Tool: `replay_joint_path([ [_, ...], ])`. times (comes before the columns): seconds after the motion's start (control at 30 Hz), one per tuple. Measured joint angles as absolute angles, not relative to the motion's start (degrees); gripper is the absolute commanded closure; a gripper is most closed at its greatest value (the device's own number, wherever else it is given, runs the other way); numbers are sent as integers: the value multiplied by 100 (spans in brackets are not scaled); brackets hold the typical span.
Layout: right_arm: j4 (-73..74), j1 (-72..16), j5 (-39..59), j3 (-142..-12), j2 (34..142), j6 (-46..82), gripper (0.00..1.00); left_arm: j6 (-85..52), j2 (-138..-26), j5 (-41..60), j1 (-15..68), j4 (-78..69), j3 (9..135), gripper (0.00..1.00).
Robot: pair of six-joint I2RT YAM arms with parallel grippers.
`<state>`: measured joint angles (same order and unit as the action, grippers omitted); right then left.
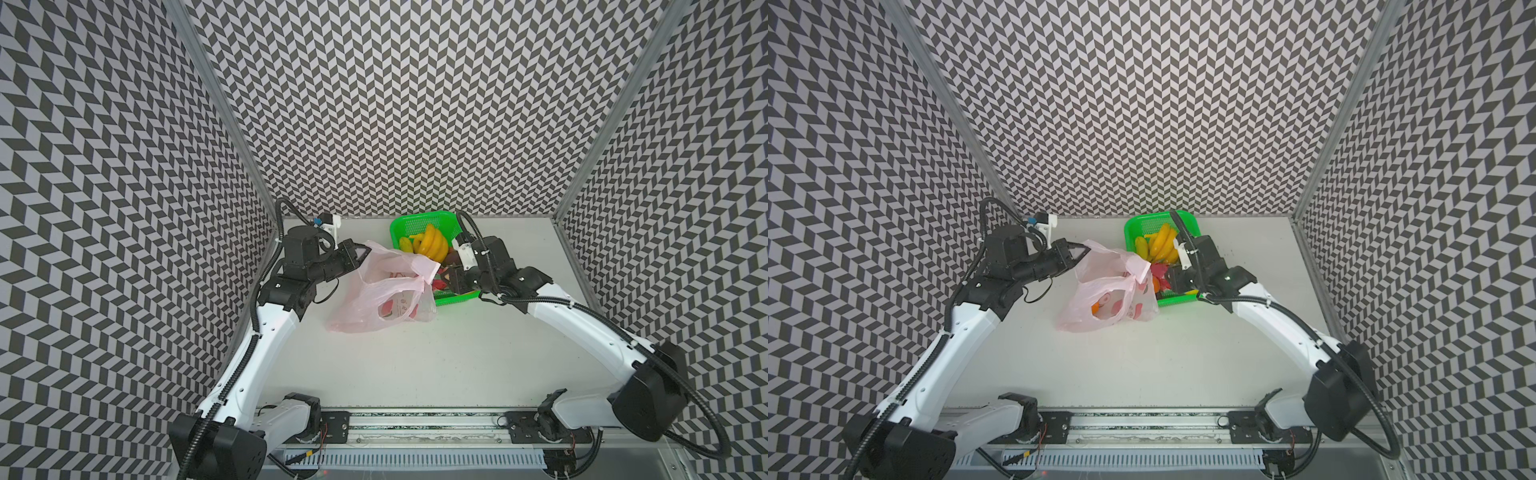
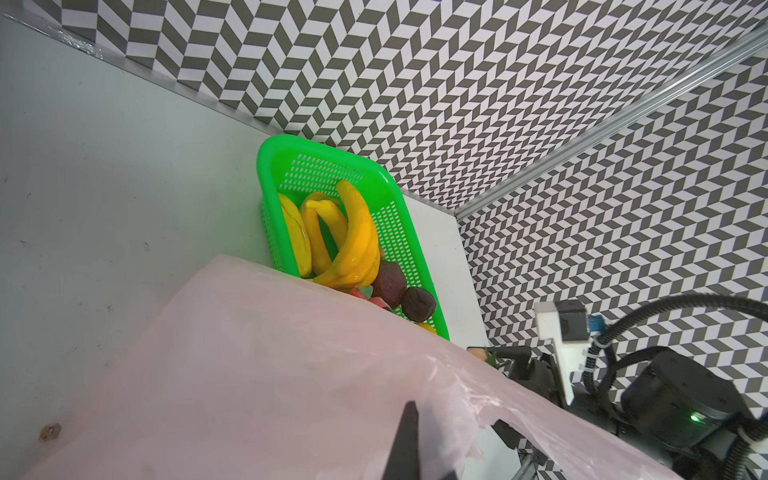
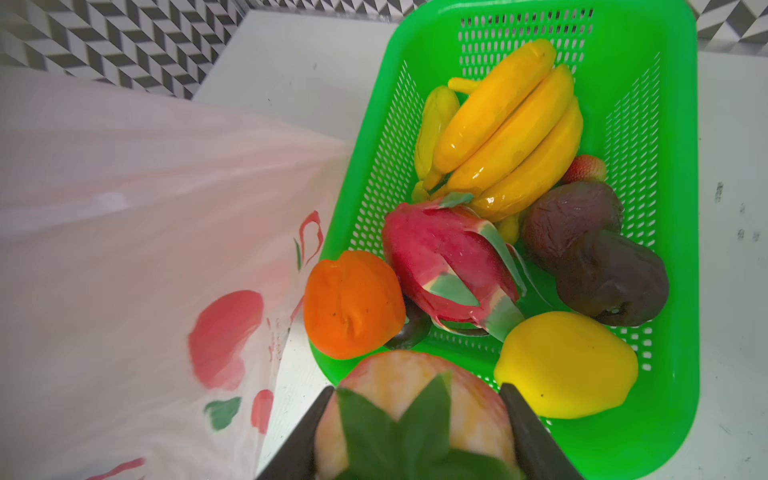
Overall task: Place the fake fruits into the plastic bag and tie a complex knot
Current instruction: 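Carry the pomegranate into the bag opening held by the left gripper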
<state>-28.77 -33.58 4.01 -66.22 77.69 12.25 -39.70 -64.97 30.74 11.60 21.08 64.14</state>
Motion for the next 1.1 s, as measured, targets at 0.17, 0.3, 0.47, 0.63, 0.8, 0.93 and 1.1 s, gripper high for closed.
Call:
replay_joint_path([
  [0.17, -2825, -3358, 593, -6370, 7118, 1253, 59, -3970, -6497, 3074, 1160, 2106, 6414, 100],
  [0.3, -2803, -3358, 738, -6108, 6619, 1304, 59, -3968, -6497, 3074, 1160, 2106, 6414, 100],
  [0.47, -2692, -3361, 1138, -5760, 6086, 1367, 59, -3959, -6497, 3076, 1160, 2106, 6414, 100],
  [0.63, -2261, -3395, 1750, -5308, 5677, 1594, 59, -3957, -6497, 3079, 1160, 2104, 6414, 100],
  [0.8, -1584, -3627, 2193, -4941, 5555, 1918, 59, -3957, -6497, 3092, 1160, 2104, 6412, 100],
  [0.93, -1074, -3964, 2283, -4821, 5572, 2102, 59, -3955, -6497, 3098, 1160, 2102, 6412, 100],
  [1.1, -504, -4281, 2182, -4814, 5787, 2104, 59, -3955, -6497, 3138, 1160, 2099, 6407, 100],
])
